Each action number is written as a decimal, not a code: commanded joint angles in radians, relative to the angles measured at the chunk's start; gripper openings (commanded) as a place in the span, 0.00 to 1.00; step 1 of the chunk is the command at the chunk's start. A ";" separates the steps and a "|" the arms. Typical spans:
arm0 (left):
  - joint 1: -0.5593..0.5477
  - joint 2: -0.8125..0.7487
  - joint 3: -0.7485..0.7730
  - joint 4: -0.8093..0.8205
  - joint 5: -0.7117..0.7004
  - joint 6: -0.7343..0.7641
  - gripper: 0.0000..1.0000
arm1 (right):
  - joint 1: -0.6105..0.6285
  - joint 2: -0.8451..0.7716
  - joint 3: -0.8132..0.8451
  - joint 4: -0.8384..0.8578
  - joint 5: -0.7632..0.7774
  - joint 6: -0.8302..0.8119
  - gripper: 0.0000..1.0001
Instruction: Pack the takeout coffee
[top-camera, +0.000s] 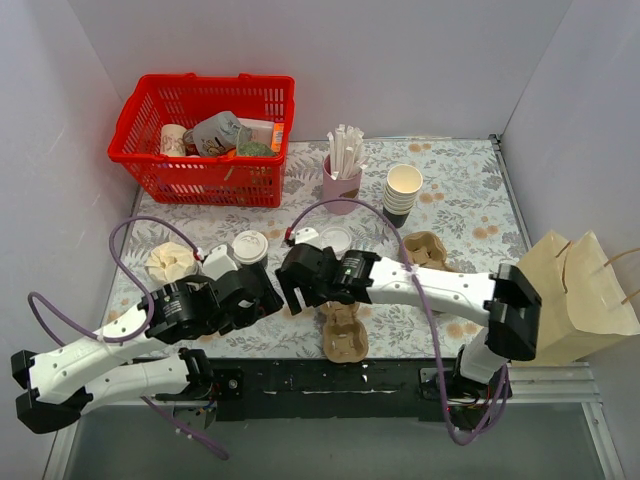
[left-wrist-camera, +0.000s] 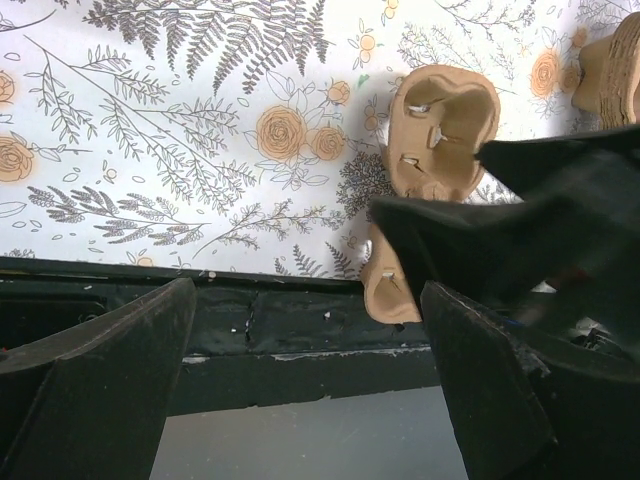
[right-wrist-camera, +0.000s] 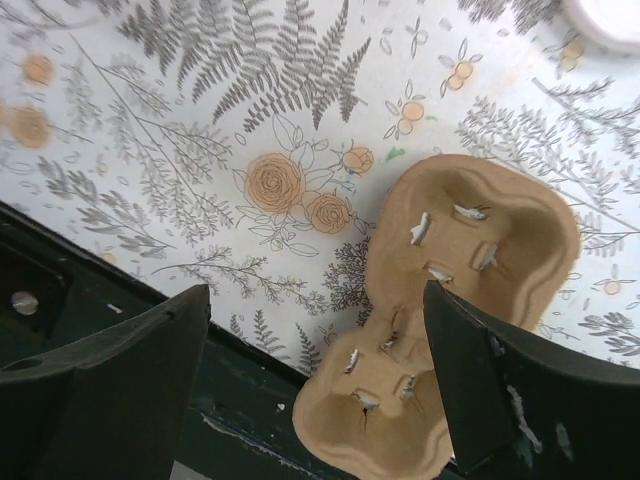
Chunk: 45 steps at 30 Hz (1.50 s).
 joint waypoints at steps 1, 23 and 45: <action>-0.005 0.040 0.009 0.041 -0.032 -0.164 0.98 | -0.044 -0.180 -0.051 0.070 0.036 -0.039 0.94; 0.236 0.313 0.174 0.223 0.119 0.059 0.98 | -0.500 -0.699 -0.392 0.123 -0.104 -0.234 0.97; 0.670 0.515 0.311 0.137 0.092 0.330 0.98 | -0.552 -0.488 -0.317 0.159 -0.256 -0.308 0.91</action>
